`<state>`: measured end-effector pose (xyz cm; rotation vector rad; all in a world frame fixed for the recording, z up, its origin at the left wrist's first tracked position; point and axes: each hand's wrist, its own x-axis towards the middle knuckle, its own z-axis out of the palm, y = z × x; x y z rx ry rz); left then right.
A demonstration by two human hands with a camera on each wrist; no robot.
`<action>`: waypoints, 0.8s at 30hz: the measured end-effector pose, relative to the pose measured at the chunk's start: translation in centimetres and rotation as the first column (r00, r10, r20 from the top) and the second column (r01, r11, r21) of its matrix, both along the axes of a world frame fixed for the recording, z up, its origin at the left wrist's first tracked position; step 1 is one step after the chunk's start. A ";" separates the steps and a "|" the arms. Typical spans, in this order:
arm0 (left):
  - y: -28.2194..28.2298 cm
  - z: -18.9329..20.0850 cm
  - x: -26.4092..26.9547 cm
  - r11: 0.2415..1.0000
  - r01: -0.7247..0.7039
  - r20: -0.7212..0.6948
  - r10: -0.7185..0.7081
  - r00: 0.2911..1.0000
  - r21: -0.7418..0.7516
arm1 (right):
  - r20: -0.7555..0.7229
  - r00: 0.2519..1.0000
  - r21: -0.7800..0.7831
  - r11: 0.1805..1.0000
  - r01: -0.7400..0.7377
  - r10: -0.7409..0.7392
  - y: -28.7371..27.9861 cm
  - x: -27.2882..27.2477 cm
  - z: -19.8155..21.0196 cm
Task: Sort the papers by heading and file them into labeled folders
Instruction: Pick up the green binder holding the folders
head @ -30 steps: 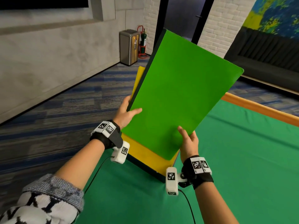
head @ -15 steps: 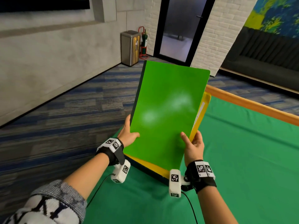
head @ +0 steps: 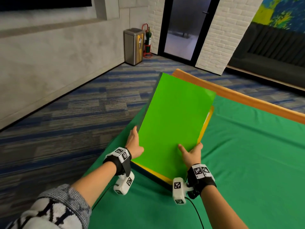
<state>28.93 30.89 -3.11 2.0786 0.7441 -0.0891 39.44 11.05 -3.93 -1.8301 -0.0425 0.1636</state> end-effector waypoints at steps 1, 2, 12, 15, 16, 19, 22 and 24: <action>0.0 -0.1 0.2 0.999 0.000 0.000 0.000 1.000 0.043 | -0.009 1.000 -0.129 0.992 -0.016 0.015 0.2 0.1 0.1; -0.1 0.0 0.4 0.996 0.006 -0.009 -0.005 1.000 0.086 | -0.024 0.999 -0.250 0.968 -0.031 0.026 0.2 0.2 0.4; -0.5 0.1 2.2 0.988 -0.006 -0.059 0.015 0.998 0.153 | -0.238 0.968 -0.558 0.804 -0.207 0.084 -1.3 1.8 1.4; -0.6 -0.2 2.2 0.991 0.035 -0.058 -0.027 0.998 0.131 | -0.268 0.949 -0.581 0.758 -0.295 0.163 -1.3 1.8 1.3; -0.5 -0.3 2.1 0.986 0.047 -0.059 -0.038 0.998 0.158 | -0.262 0.946 -0.585 0.749 -0.311 0.189 -1.2 1.9 1.2; 0.2 -0.8 2.0 0.963 0.080 -0.077 -0.062 0.995 0.258 | -0.246 0.937 -0.512 0.788 -0.342 0.247 -1.5 1.9 1.7; 0.3 -1.3 1.5 0.916 0.203 -0.129 -0.168 0.977 0.345 | -0.159 0.964 -0.551 0.791 -0.266 0.214 -2.5 1.5 3.0; -0.4 -1.5 1.3 0.857 0.297 -0.207 -0.228 0.951 0.421 | -0.213 0.952 -0.598 0.741 -0.306 0.222 -3.0 1.1 3.3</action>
